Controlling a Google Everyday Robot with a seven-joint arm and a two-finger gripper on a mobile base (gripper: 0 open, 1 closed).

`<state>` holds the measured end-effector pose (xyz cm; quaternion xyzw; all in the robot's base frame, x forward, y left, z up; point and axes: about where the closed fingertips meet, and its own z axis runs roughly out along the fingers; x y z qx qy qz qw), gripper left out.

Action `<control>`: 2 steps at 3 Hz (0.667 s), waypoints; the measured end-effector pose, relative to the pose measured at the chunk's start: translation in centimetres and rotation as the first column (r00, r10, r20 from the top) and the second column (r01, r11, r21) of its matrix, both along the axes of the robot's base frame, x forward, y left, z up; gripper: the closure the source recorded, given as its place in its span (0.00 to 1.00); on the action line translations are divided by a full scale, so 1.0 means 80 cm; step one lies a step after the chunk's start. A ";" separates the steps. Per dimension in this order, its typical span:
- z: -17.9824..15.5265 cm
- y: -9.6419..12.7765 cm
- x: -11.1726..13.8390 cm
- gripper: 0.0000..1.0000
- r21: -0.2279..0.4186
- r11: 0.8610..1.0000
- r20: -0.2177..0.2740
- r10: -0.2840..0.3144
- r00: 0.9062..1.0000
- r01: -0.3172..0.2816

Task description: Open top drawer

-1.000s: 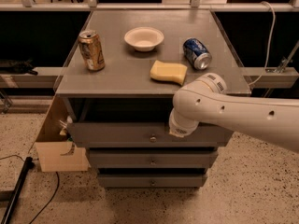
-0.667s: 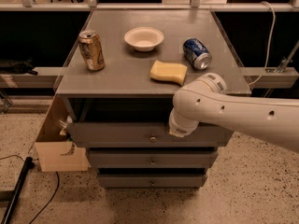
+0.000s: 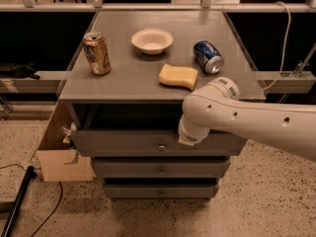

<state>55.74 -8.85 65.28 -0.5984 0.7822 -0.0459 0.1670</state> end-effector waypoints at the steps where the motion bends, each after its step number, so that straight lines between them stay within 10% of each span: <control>1: 0.000 -0.007 -0.012 0.62 -0.017 1.000 -0.004 -0.005 1.000 0.005; 2: 0.008 -0.004 -0.024 0.38 0.010 1.000 0.000 -0.023 1.000 0.023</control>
Offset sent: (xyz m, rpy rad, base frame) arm -0.2231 -0.0925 -0.0525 -0.0303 0.2034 -0.1523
